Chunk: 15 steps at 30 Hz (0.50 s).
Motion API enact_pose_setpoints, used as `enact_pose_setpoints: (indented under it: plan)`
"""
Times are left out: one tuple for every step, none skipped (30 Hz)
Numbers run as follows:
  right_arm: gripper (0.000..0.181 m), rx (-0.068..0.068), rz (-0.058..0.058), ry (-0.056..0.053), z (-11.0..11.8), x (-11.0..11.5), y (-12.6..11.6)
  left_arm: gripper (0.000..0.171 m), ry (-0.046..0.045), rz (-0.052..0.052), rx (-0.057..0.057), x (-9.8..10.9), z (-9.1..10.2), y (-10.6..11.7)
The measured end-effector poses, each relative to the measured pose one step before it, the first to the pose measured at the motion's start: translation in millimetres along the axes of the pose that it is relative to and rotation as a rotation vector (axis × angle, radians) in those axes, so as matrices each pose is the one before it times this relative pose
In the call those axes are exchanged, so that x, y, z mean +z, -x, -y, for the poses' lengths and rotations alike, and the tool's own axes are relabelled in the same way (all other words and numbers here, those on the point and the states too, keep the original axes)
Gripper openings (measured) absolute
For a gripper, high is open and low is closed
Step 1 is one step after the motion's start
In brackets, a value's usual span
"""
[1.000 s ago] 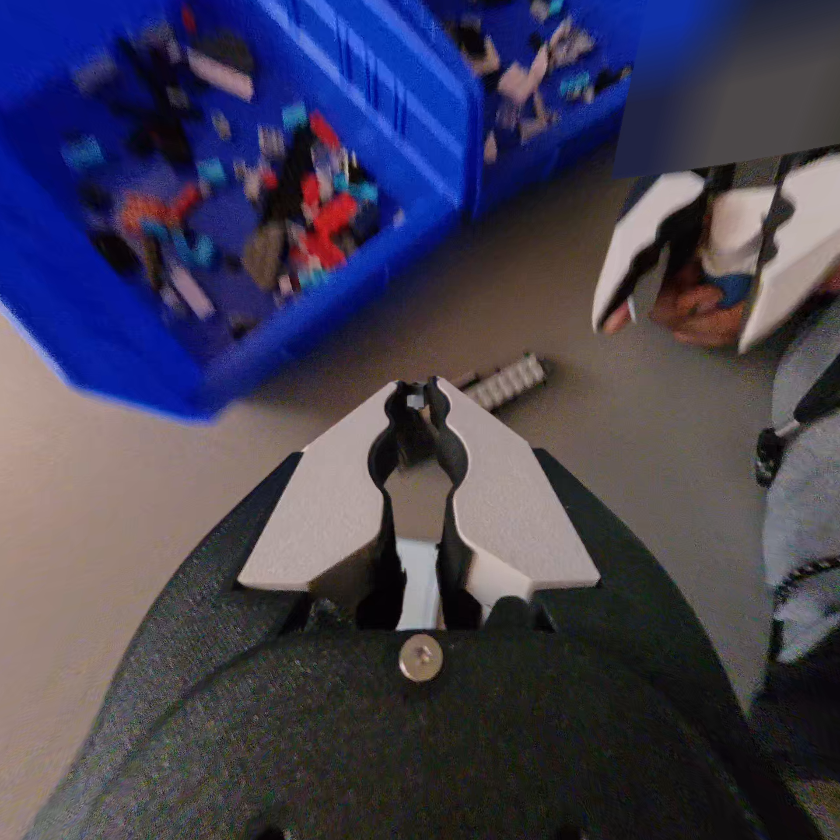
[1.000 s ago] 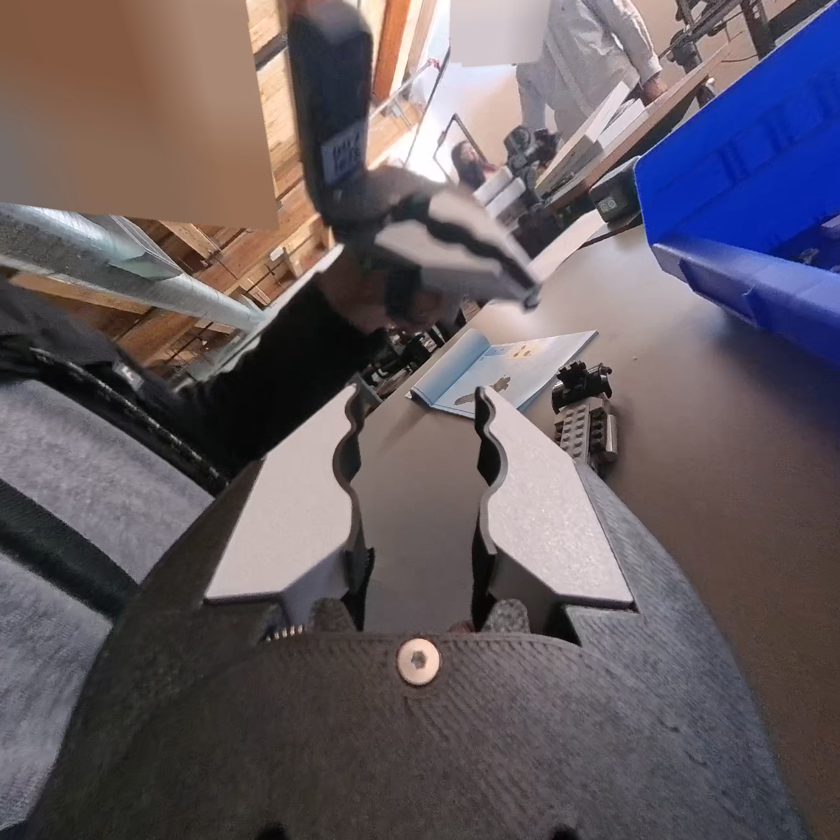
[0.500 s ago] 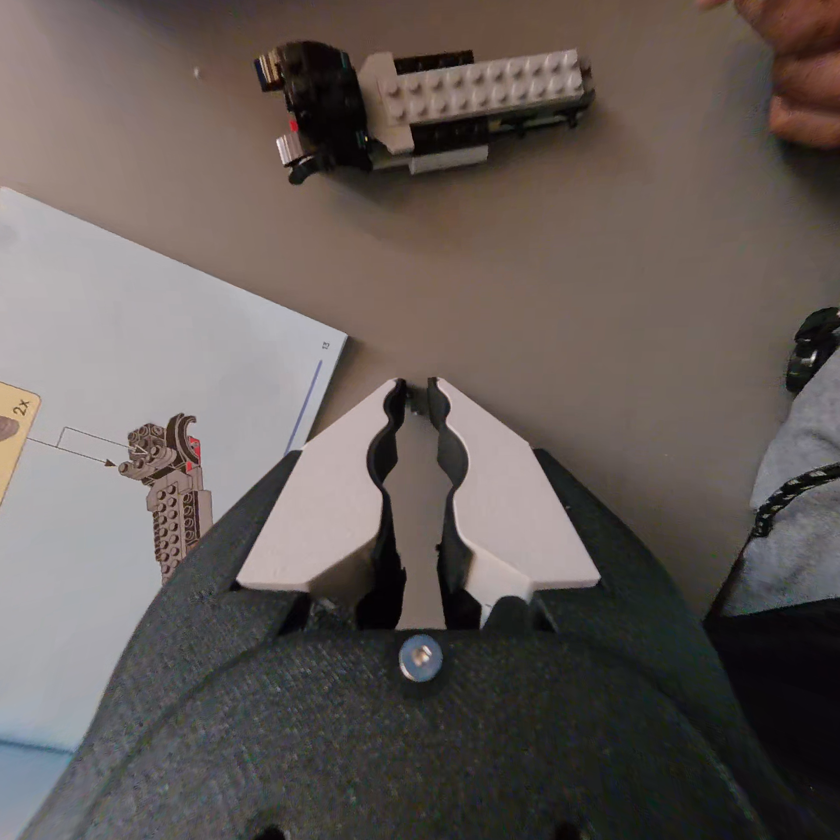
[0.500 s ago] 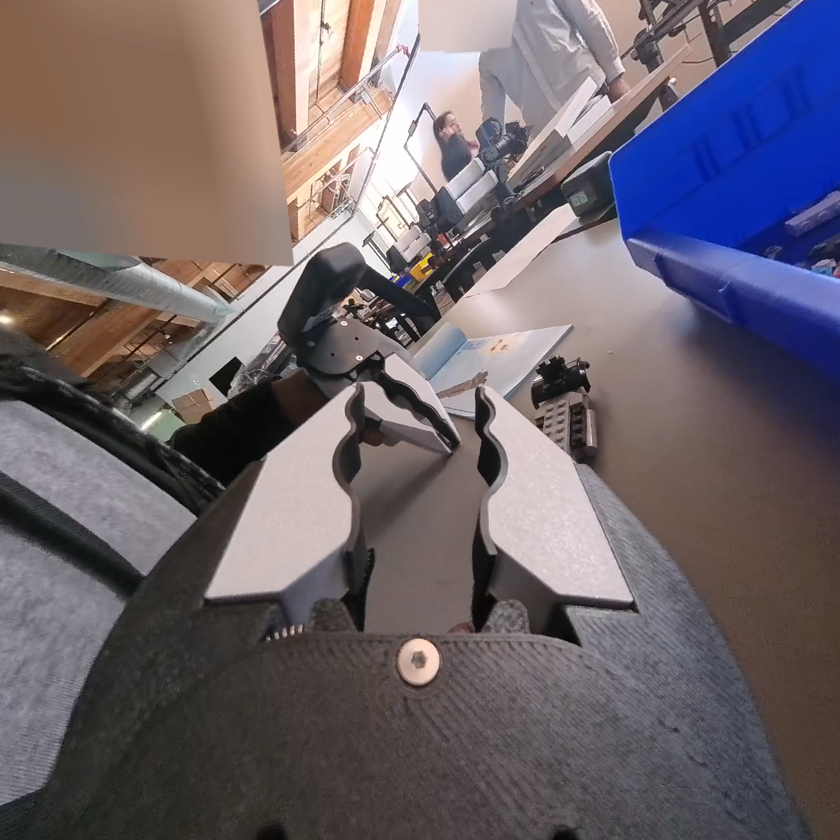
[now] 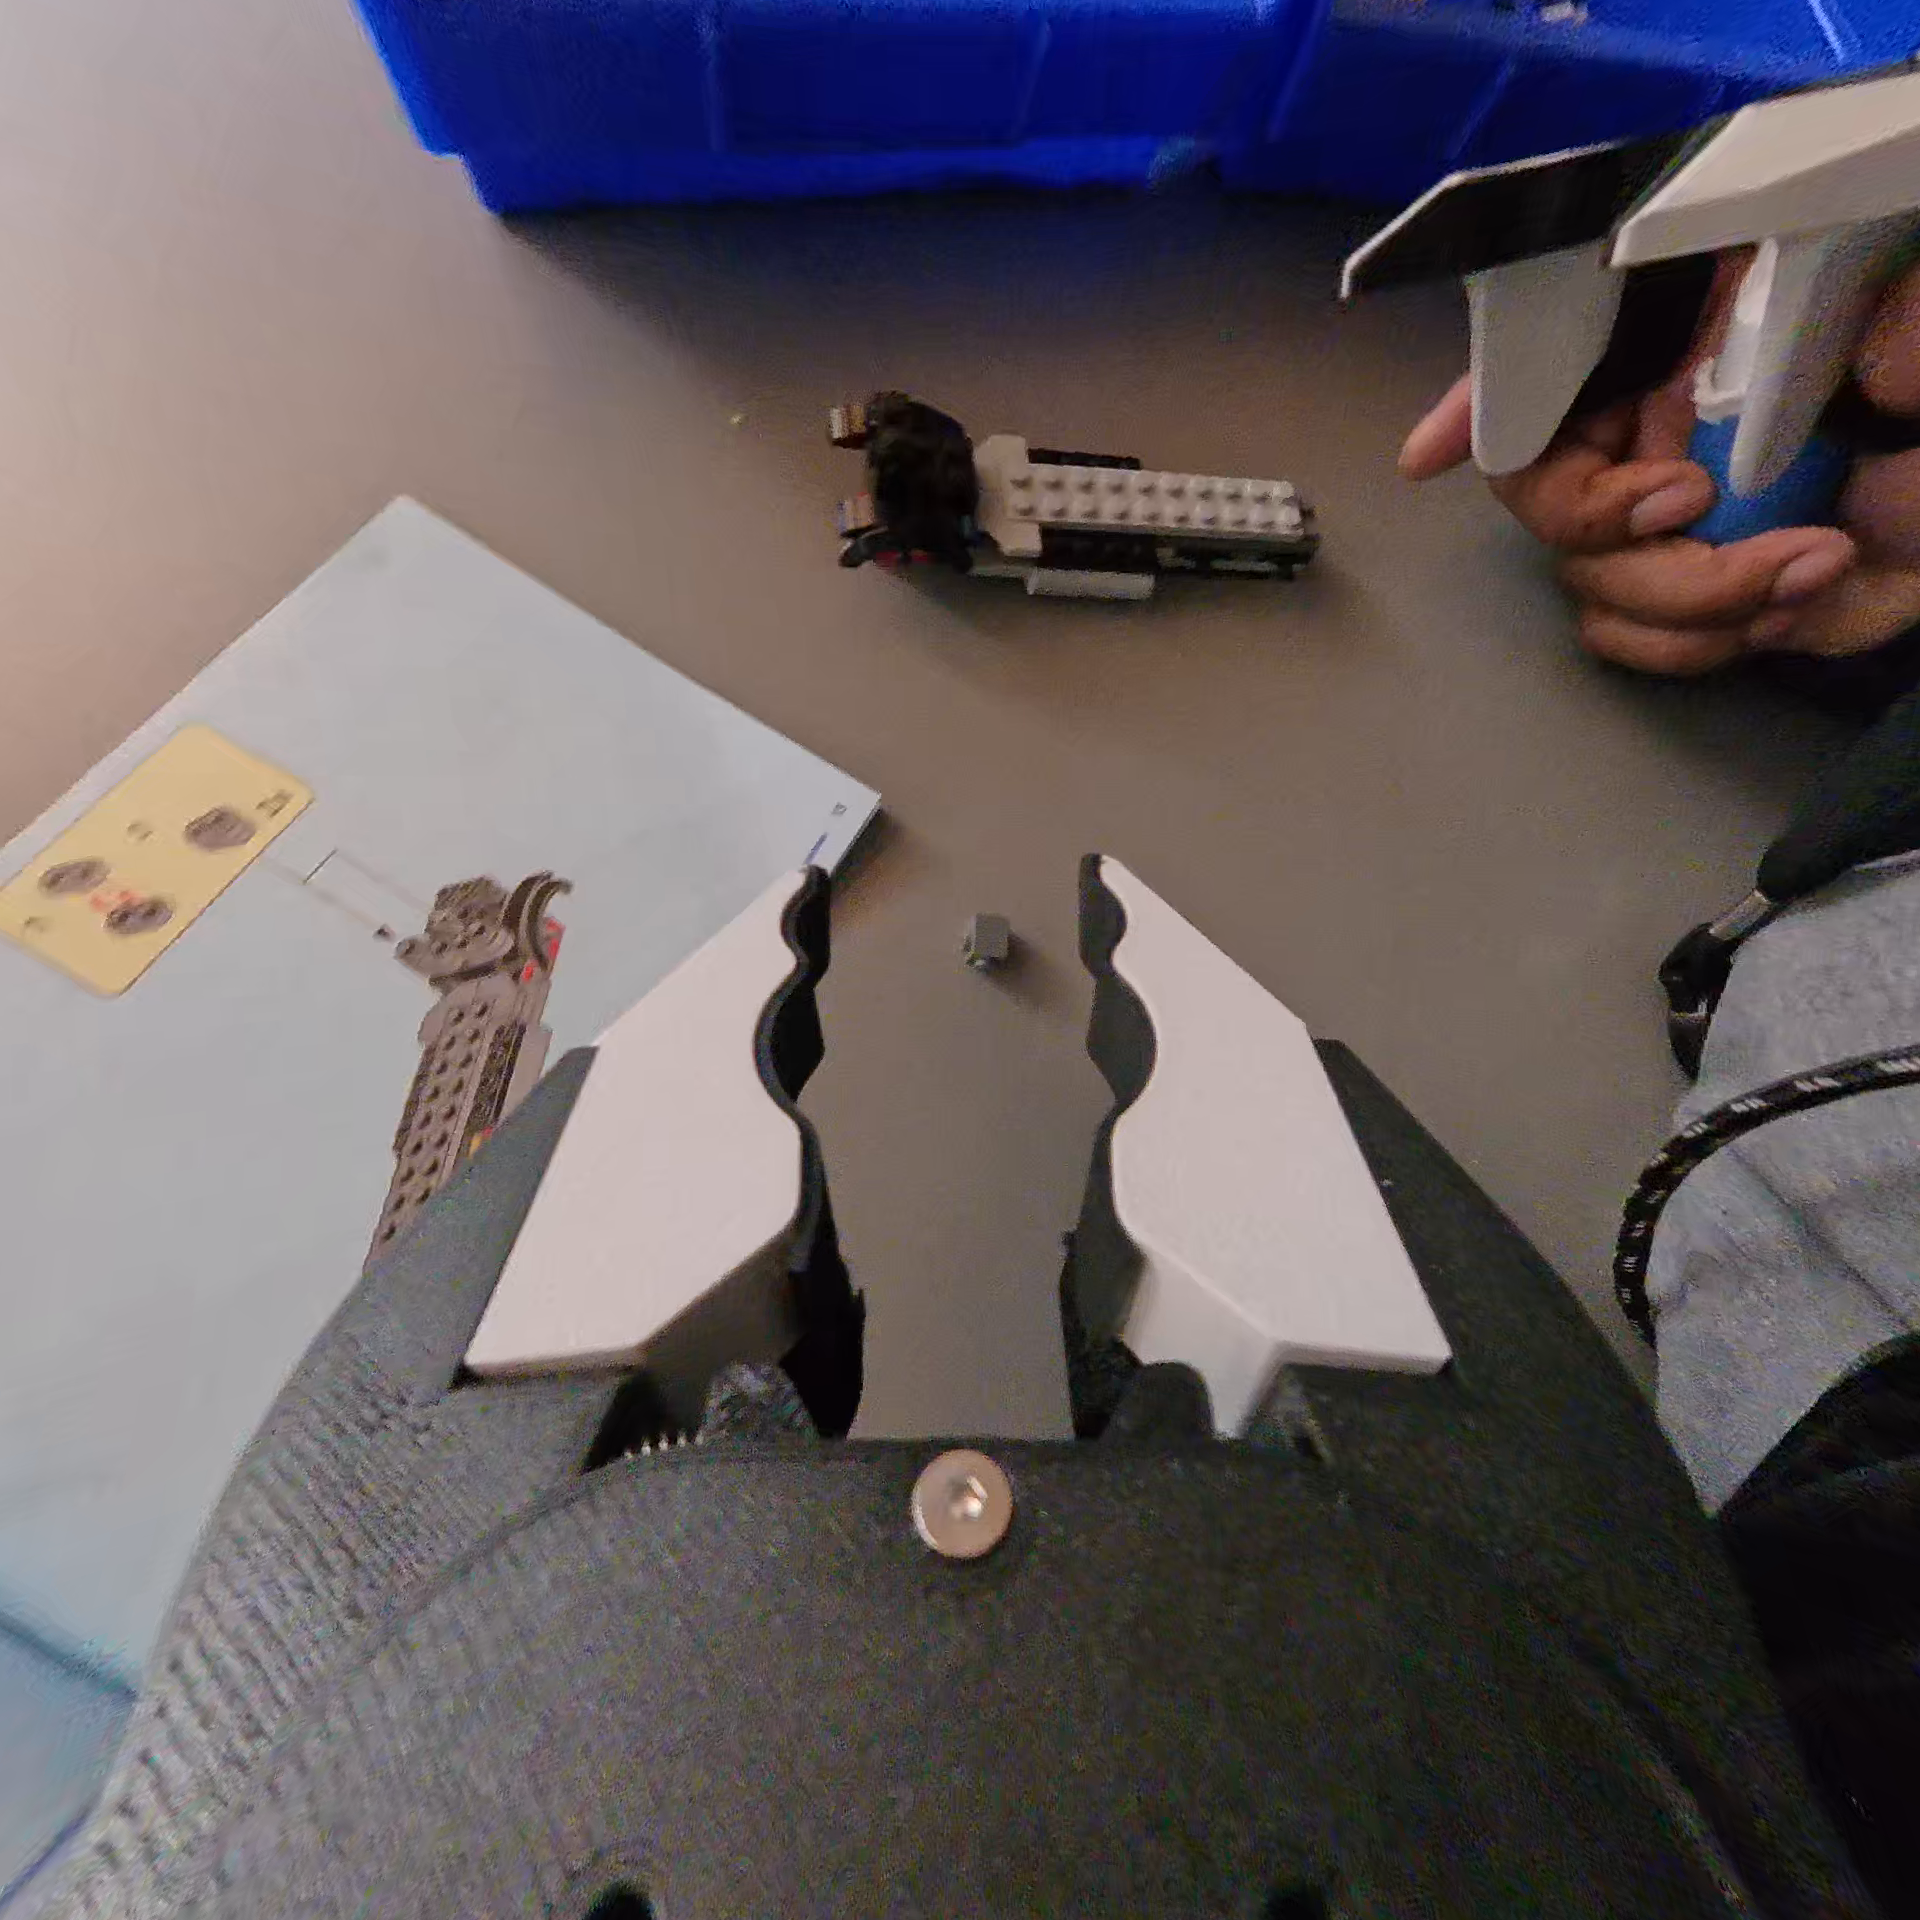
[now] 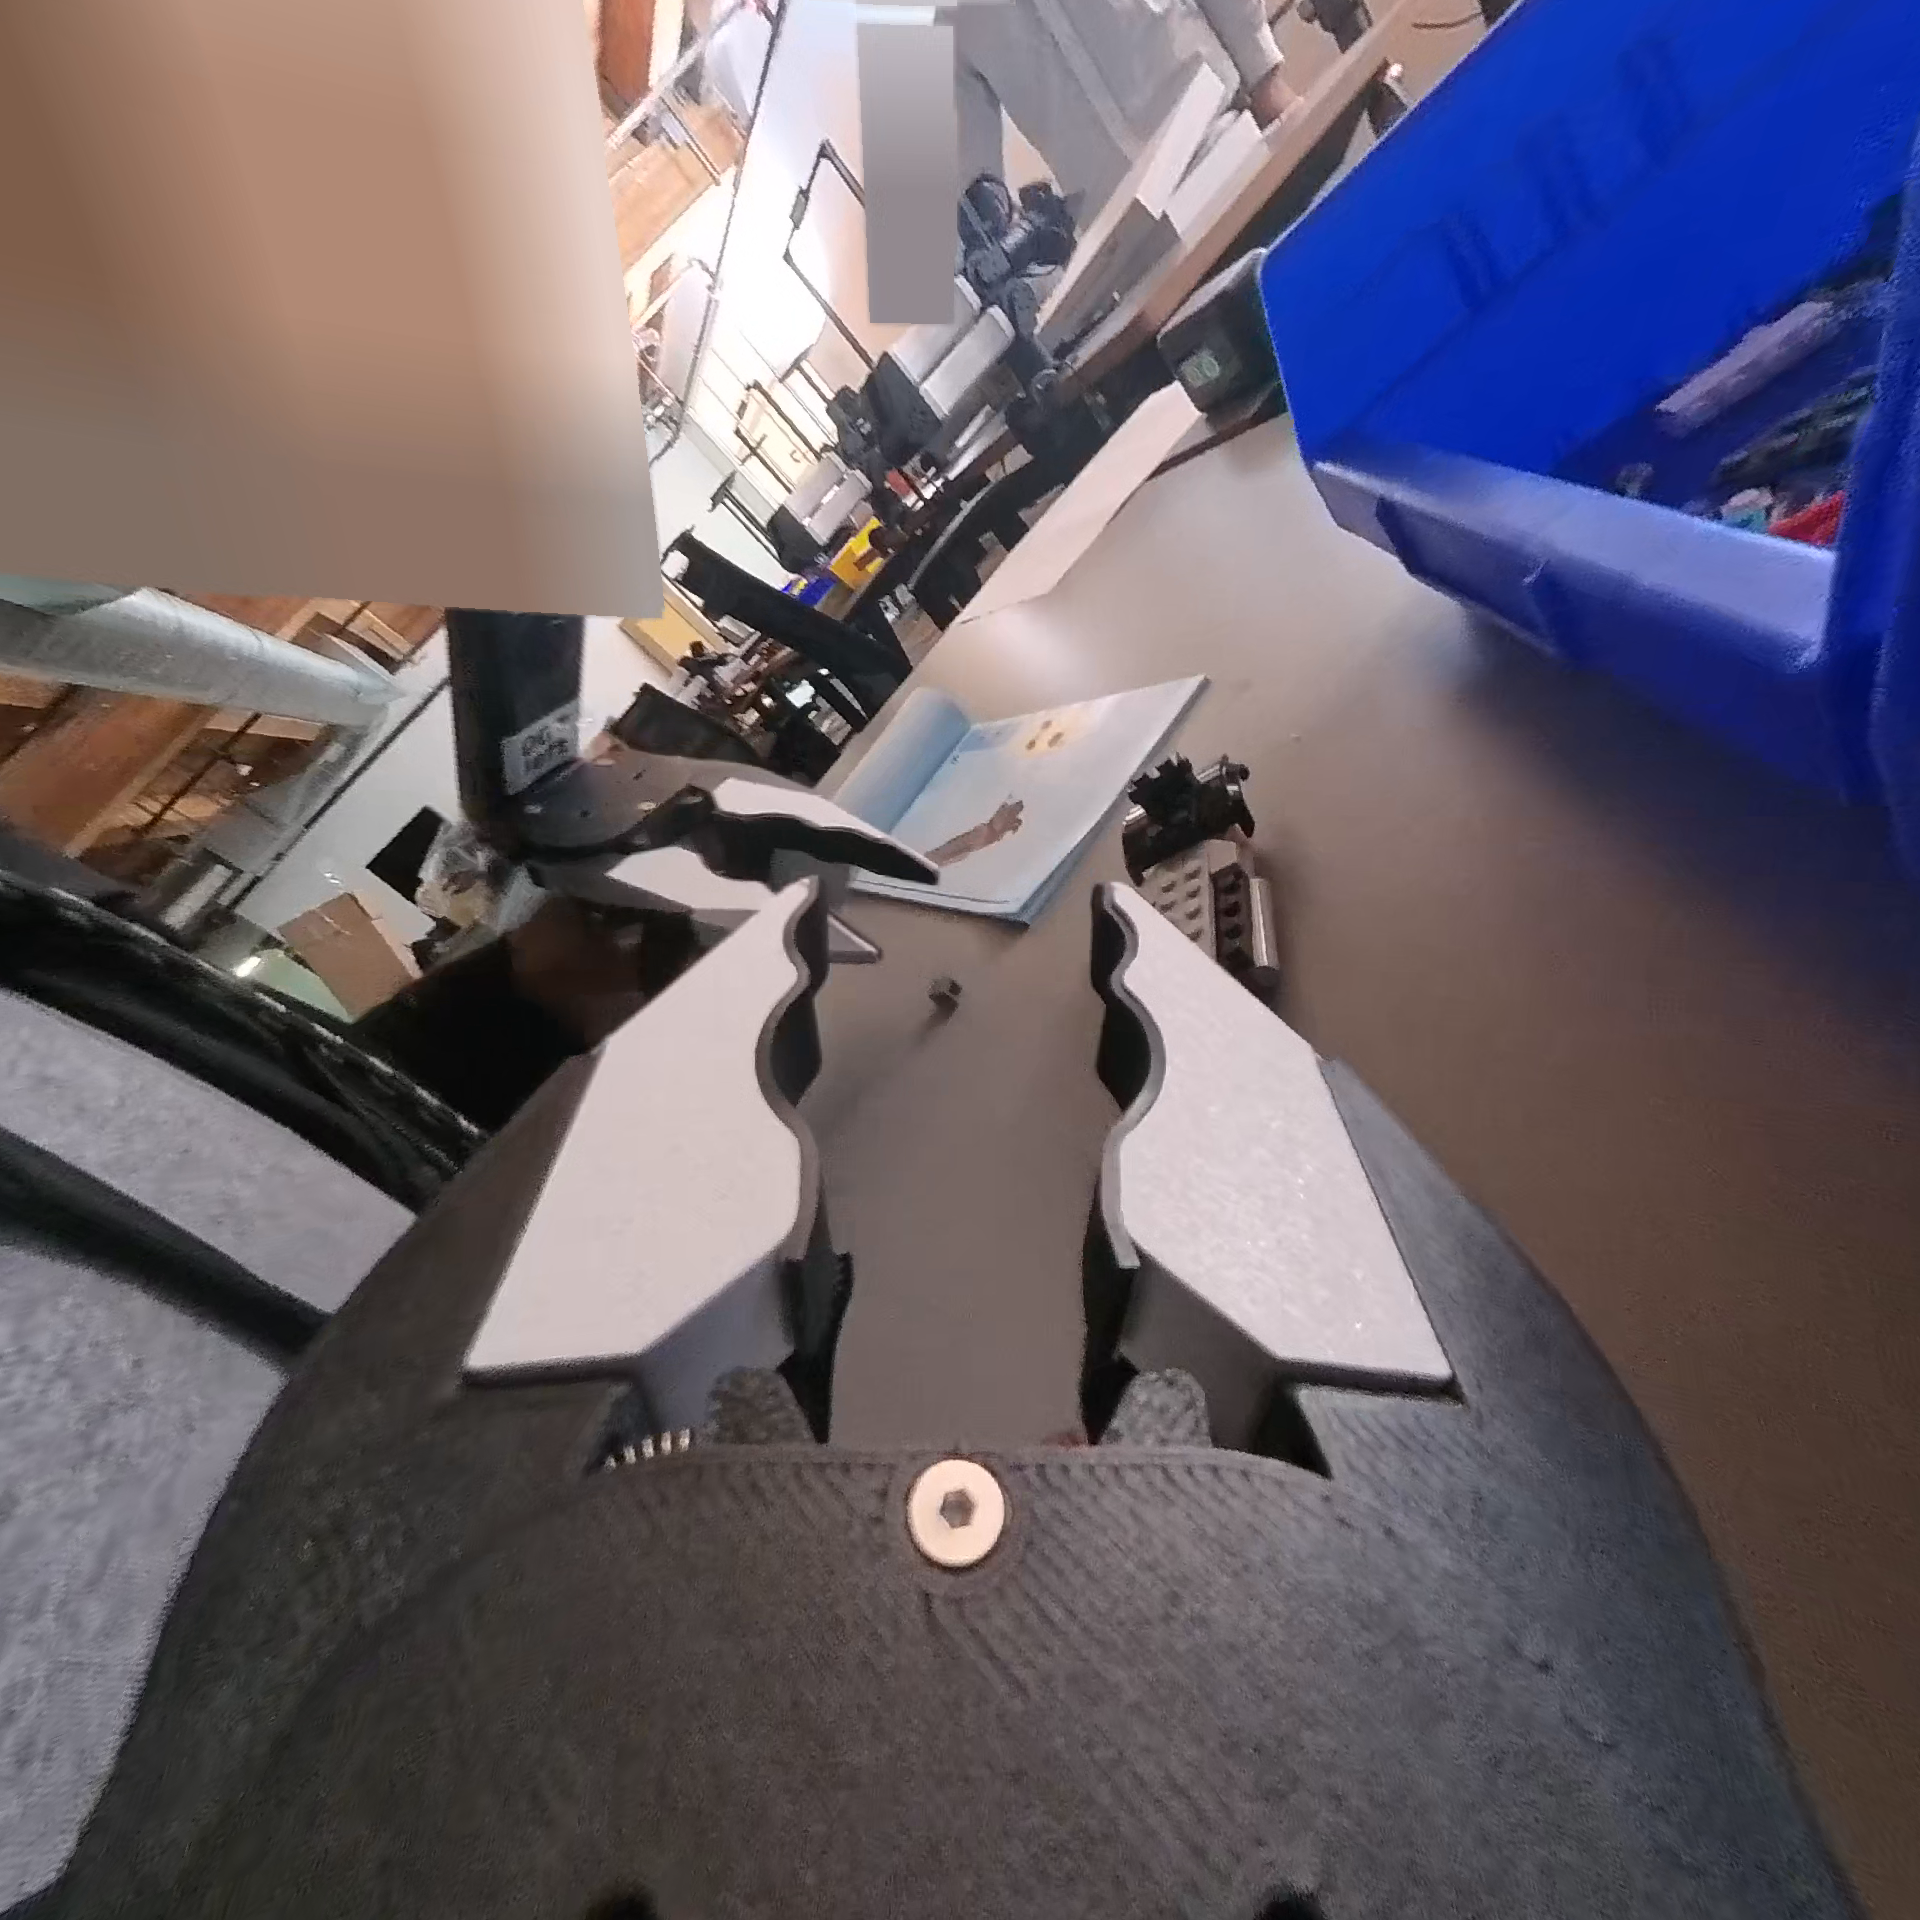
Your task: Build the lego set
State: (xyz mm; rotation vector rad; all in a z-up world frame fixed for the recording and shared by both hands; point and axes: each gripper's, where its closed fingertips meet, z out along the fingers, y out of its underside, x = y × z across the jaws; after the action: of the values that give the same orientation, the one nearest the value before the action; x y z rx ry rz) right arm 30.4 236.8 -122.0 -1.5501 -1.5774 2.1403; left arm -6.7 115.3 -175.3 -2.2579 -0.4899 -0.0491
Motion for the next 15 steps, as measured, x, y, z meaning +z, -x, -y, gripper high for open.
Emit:
enact_pose_setpoints:
  plan:
    - [0.053,-0.0039,-0.0123,0.0043,-0.70,0.58,-1.37,0.049,-0.02019,0.0194,-0.0104,-3.81,-2.42,2.26]
    - [0.053,-0.0021,-0.0113,0.0021,-0.38,0.45,-1.29,0.051,-0.01276,0.0287,-0.0036,-3.69,-3.65,2.99]
    - [0.053,-0.0001,-0.0104,0.0011,-0.16,0.34,-1.42,0.052,-0.00687,0.0267,-0.0030,-3.17,-4.56,2.53]
    - [0.053,0.0008,-0.0091,0.0011,-0.13,0.21,-1.36,0.054,-0.00591,0.0221,-0.0092,-2.79,-4.71,1.91]
    - [0.053,0.0005,-0.0104,0.0005,-0.06,0.24,-1.40,0.055,-0.00883,0.0150,-0.0125,-2.58,-4.52,0.79]
    - [0.052,-0.0006,-0.0114,0.0000,0.04,0.19,-1.49,0.057,-0.01317,0.0182,-0.0159,-2.41,-3.88,1.48]
    - [0.052,-0.0007,-0.0115,-0.0002,-0.06,0.14,-1.54,0.058,-0.01691,0.0197,-0.0153,-2.40,-3.87,1.86]
    - [0.052,-0.0005,-0.0109,-0.0008,0.13,0.10,-1.43,0.058,-0.01743,0.0178,-0.0194,-2.39,-3.42,2.11]
    - [0.052,0.0002,-0.0139,-0.0022,0.26,-0.08,-1.91,0.059,-0.01631,0.0227,-0.0180,-2.57,-2.35,2.98]
    - [0.052,0.0015,-0.0142,-0.0037,0.58,-0.21,-2.17,0.059,-0.01491,0.0293,-0.0072,-2.50,-2.03,4.02]
    - [0.052,0.0014,-0.0147,-0.0038,0.71,-0.28,-2.27,0.059,-0.01279,0.0298,0.0008,-1.96,-2.17,4.15]
    - [0.052,-0.0009,-0.0156,-0.0026,0.44,-0.26,-2.26,0.059,-0.01462,0.0151,-0.0058,-1.52,-0.81,2.24]
    - [0.052,-0.0029,-0.0223,0.0006,0.05,-0.42,-3.08,0.059,-0.02233,0.0029,-0.0058,-1.32,2.07,0.31]
    - [0.052,-0.0029,-0.0261,0.0010,0.36,-0.54,-3.90,0.059,-0.01565,0.0046,0.0001,-0.42,1.86,0.51]
    - [0.052,-0.0019,-0.0229,-0.0012,0.58,-0.77,-3.56,0.059,0.00368,-0.0051,-0.0015,1.15,-0.85,-0.54]
